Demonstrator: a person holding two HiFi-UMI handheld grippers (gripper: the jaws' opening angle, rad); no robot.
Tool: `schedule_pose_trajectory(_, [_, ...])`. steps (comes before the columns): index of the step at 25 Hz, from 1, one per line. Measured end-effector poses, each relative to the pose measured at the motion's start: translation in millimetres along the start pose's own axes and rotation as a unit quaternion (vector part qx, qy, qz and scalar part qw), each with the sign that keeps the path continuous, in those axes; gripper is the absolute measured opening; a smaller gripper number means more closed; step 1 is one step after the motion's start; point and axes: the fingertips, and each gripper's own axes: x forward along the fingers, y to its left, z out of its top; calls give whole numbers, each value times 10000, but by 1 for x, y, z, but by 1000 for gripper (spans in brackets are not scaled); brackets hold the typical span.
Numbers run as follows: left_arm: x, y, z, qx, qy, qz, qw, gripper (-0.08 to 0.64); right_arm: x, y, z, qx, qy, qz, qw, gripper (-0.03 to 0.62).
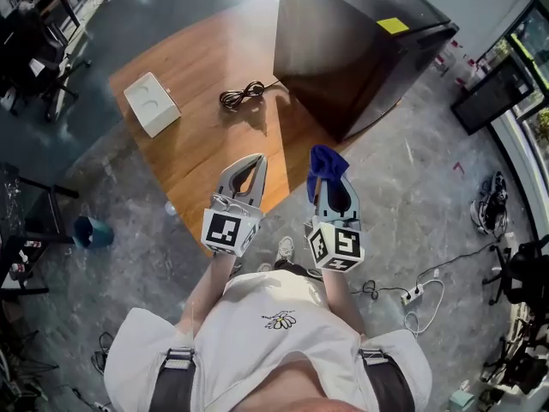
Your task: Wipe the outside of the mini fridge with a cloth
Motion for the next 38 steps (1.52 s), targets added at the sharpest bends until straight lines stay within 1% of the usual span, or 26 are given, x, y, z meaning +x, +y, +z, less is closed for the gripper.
schedule_pose_trajectory(3, [30,3,5,-55,-113,32,9999,5,16,-20,13,-77,-114,3,9999,62])
schedule_pose_trajectory(10, [88,7,-4,-134,-115,67,9998,5,58,-79,23,0,-185,-303,9994,62])
schedule_pose_trajectory(14, [110,15,-3,-75,-137,-8,9999,5,83,-89,25,31,-151,-342,9993,63])
schedule_pose_trajectory(16, [114,22,-5,-49,-70,-42,10000,5,92,-85,27,30,-179,-355,9992,63])
schedule_pose_trajectory(19, [122,37,-2,-149,-168,-98,9997,5,112,-70,32,-7,-264,-338,9991,63])
schedule_pose_trajectory(20, [125,42,-1,-124,-174,-134,9997,5,120,-63,37,-48,-333,-310,9990,61])
schedule_pose_trajectory(23, [134,57,1,-25,-198,-211,9996,5,148,-42,58,-246,-632,-216,9975,63])
schedule_pose_trajectory(28, [143,91,0,-74,-275,-90,9996,5,210,-7,99,-646,-1223,-119,9903,63])
schedule_pose_trajectory(32, [159,121,8,108,-378,-99,9992,5,268,15,133,-838,-1556,-296,9838,61])
schedule_pose_trajectory(36, [171,158,22,169,-492,-17,9986,5,326,35,166,-973,-1792,-676,9767,63])
schedule_pose_trajectory(38, [173,175,25,141,-526,61,9985,5,350,43,181,-984,-1870,-865,9736,62])
